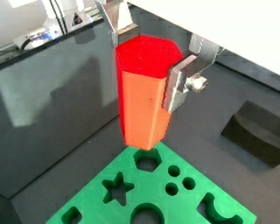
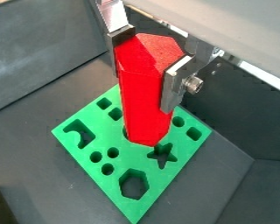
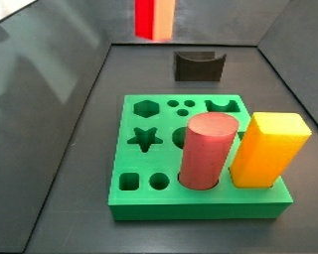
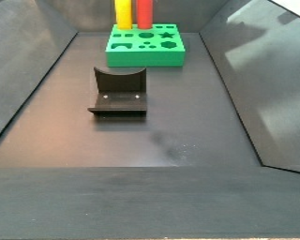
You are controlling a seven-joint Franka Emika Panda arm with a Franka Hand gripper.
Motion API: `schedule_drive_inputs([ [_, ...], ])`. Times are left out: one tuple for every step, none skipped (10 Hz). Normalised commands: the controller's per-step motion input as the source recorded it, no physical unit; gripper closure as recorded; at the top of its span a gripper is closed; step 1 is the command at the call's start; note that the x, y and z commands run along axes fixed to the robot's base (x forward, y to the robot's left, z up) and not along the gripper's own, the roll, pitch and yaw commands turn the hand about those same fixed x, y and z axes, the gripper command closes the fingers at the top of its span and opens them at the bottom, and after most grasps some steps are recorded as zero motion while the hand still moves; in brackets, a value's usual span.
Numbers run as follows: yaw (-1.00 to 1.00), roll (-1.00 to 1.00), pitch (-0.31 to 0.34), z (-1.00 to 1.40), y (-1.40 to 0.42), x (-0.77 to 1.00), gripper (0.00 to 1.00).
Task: Pick up the hexagon object. Move up. Move to above the board. Insert the hexagon object.
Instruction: Insert the hexagon object.
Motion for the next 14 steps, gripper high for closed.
schedule_drive_inputs([
  [0.21,0.0,-0.004,-0.56,0.07,0.08,1.0],
  [0.17,0.01,0.0,-0.57,0.08,0.07,1.0],
  [0.17,0.05,0.0,-0.63,0.11,0.09,1.0],
  [0.13,0.08,0.0,-0.65,0.17,0.04,1.0],
  [0.13,0.09,0.0,-0.63,0.18,0.05,1.0],
  [0.13,0.07,0.0,-0.59,0.18,0.03,1.0],
  [0.13,0.07,0.0,-0.56,0.19,0.01,1.0],
  [0.07,0.05,0.0,-0.49,0.16,0.0,1.0],
  [0.0,0.02,0.0,-0.32,0.09,-0.07,1.0],
  [0.0,0.0,0.0,-0.2,0.01,-0.04,1.0],
  [0.0,0.0,-0.004,-0.27,0.0,-0.15,1.0],
  [0.0,0.0,-0.007,-0.26,0.02,-0.13,1.0],
  [0.0,0.0,-0.006,-0.22,0.0,-0.09,1.0],
  [0.0,0.0,-0.024,-0.18,0.0,-0.03,1.0],
])
